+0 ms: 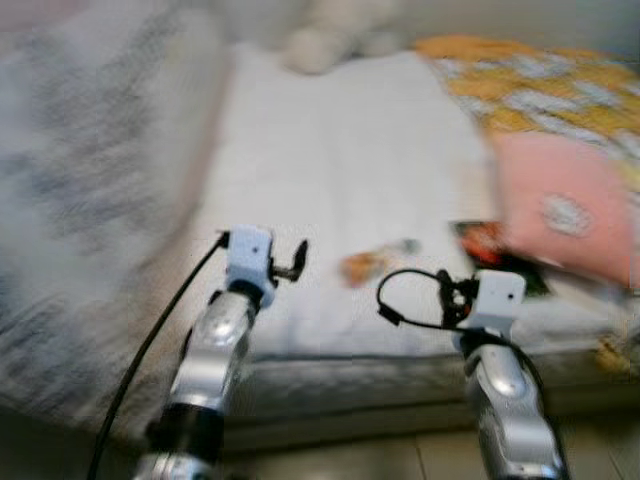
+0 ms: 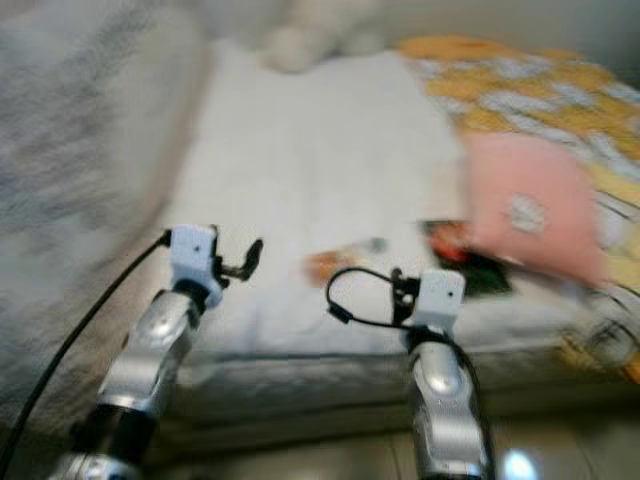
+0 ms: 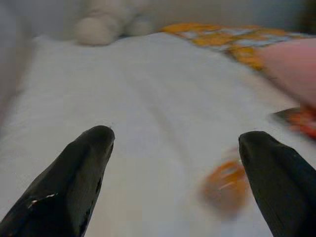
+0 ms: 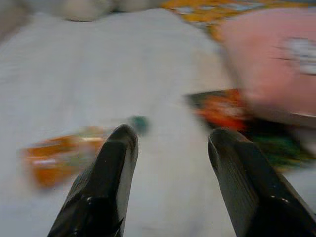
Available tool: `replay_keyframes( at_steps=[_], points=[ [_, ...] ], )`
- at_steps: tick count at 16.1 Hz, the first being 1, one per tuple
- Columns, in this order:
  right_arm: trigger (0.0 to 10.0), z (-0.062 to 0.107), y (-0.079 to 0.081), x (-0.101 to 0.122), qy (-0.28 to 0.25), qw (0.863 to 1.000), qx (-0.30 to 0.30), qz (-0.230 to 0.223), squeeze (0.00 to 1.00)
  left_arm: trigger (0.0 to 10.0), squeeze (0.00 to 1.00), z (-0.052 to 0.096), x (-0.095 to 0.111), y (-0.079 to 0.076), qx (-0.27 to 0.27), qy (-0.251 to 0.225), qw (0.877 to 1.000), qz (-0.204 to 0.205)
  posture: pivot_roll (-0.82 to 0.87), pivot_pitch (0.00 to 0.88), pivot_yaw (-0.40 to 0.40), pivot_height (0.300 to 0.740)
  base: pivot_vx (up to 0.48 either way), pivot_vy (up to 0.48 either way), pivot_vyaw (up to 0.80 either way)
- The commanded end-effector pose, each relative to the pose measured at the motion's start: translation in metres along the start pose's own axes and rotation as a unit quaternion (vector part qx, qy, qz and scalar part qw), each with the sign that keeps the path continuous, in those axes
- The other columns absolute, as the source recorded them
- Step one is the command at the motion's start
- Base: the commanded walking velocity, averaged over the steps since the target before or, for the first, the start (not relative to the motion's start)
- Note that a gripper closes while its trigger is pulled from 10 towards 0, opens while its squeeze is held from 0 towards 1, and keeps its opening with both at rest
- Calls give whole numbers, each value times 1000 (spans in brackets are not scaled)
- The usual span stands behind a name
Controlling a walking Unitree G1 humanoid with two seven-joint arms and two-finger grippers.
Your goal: Clean up the room
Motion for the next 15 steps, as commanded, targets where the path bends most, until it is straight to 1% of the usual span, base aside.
replay_keyframes(
  at_steps=[1, 2, 3, 4, 5, 6, 7, 8, 9, 10, 11, 12, 13, 14, 15],
  points=[
    [10000, 0, 2, -3, 9, 1000, 2, -3, 0, 10000, 0, -2, -3, 4, 0, 5, 1000, -8, 61, 0, -20, 740, 431, 0, -594],
    [10000, 0, 2, -5, 13, 1000, 3, -4, 0, 10000, 0, -5, -5, 7, 2, 13, 1000, -15, 60, 0, -22, 740, 431, 0, -600],
    [10000, 2, 8, -11, 23, 999, 22, 0, 0, 10000, 0, -14, -19, 20, 26, 55, 998, -33, 56, 0, -23, 740, 461, 0, -563],
    [10000, 2, 8, -13, 24, 999, 22, 5, 0, 10000, 0, -16, -23, 28, 44, 72, 995, -46, 52, 0, -25, 740, 472, 0, -569],
    [10000, 3, 11, -15, 28, 999, 33, 14, 0, 10000, 0, -22, -26, 44, 77, 95, 991, -48, 40, 0, -22, 740, 480, 0, 0],
    [10000, 5, 11, -15, 29, 999, 35, 14, 0, 10000, 0, -25, -23, 51, 87, 101, 990, -55, 34, 0, -22, 740, 480, 0, 0],
    [10000, 7, 8, -15, 28, 999, 32, 9, 0, 10000, 0, -30, -18, 52, 81, 100, 989, -70, 27, 0, -23, 740, 480, 0, 0],
    [10000, 10, 8, -15, 28, 999, 34, 6, 0, 10000, 0, -35, -12, 50, 72, 94, 990, -77, 15, 0, -19, 740, 0, 0, 0],
    [10000, 18, 9, -16, 32, 998, 44, 5, 0, 10000, 0, -41, -9, 40, 41, 101, 990, -93, -7, 0, -14, 740, 0, 0, 0],
    [10000, 26, 8, -19, 37, 998, 46, 2, 0, 10000, 0, -45, -11, 28, 10, 113, 988, -103, -20, 0, -12, 740, 0, 0, 0],
    [10000, 35, 7, -24, 46, 998, 48, 5, 0, 10000, 0, -45, -24, 13, -32, 147, 982, -112, -33, 0, -10, 740, 0, 0, 0],
    [10000, 43, 5, -32, 61, 997, 49, 9, 0, 10000, 0, -43, -40, -5, -74, 192, 972, -112, -43, 0, -5, 740, 0, 0, 0],
    [10000, 53, 3, -39, 74, 996, 53, 10, 0, 10000, 0, -39, -56, -25, -106, 242, 963, -53, -50, 0, 3, 740, 0, 0, 0],
    [10000, 63, 0, -43, 84, 995, 50, 10, 0, 10000, 0, -38, -62, -41, -129, 257, 957, -49, -55, 0, 3, 740, 0, 0, 0],
    [10000, 74, -3, -46, 96, 994, 45, 10, 0, 10000, 0, -38, -65, -56, -150, 262, 950, -80, -74, 7, 4, 740, 0, 0, 0]
  ],
)
Point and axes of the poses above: a point about 5 cm out from each wrist's last joint towards the gripper, its own z axis pointing back from the gripper into the wrist, its own x axis along the axis of the wrist's last joint, y = z × x, the point moved 5 cm from there along -z, pointing out of the wrist towards the gripper, and after that the axes turned 8 degrees about z, right-handed, at the moved point
